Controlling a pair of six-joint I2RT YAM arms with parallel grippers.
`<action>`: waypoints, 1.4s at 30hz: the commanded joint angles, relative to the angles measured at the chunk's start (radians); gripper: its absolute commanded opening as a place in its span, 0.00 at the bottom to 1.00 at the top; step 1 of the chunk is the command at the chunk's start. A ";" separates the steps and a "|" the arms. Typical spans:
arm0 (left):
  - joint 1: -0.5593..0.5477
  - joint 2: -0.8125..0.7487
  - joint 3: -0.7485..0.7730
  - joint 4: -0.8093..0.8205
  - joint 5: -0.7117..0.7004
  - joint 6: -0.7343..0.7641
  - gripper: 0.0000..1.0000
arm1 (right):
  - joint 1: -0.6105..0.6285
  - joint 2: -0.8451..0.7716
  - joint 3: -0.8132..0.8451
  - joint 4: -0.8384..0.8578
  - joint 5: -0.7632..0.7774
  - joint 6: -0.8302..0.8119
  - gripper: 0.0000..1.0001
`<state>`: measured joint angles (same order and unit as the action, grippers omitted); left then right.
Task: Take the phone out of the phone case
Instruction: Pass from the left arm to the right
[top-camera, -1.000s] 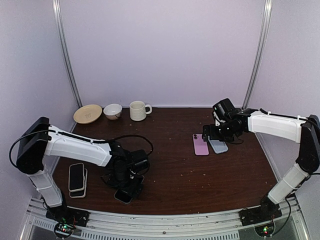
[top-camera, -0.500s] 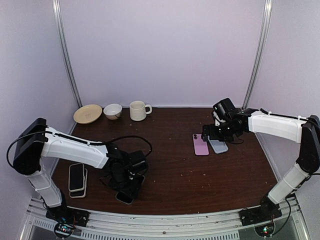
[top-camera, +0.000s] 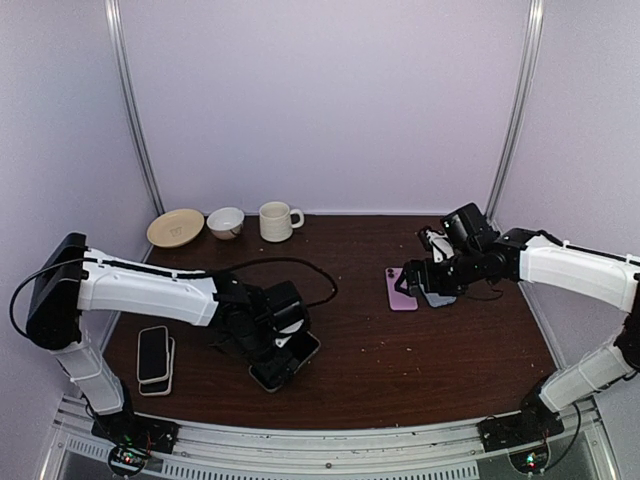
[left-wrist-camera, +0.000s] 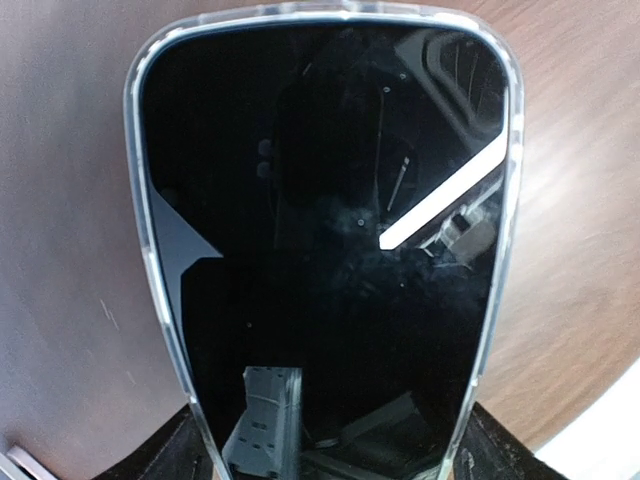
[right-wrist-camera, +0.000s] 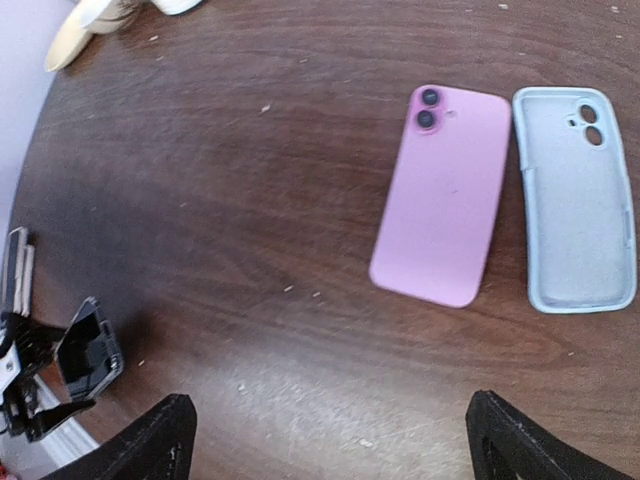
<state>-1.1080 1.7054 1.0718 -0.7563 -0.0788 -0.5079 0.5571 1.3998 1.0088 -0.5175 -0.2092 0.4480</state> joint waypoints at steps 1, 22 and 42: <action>-0.002 -0.041 0.103 0.068 -0.025 0.239 0.73 | 0.056 -0.104 -0.065 0.043 -0.214 -0.005 0.99; 0.000 -0.033 0.338 0.131 -0.093 0.643 0.74 | 0.219 -0.142 -0.199 0.492 -0.435 0.371 0.98; -0.001 -0.017 0.350 0.168 -0.124 0.639 0.74 | 0.243 -0.045 -0.203 0.663 -0.404 0.483 0.59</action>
<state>-1.1080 1.6814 1.3712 -0.6739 -0.1818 0.1509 0.7925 1.3552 0.8234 0.0525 -0.6365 0.8967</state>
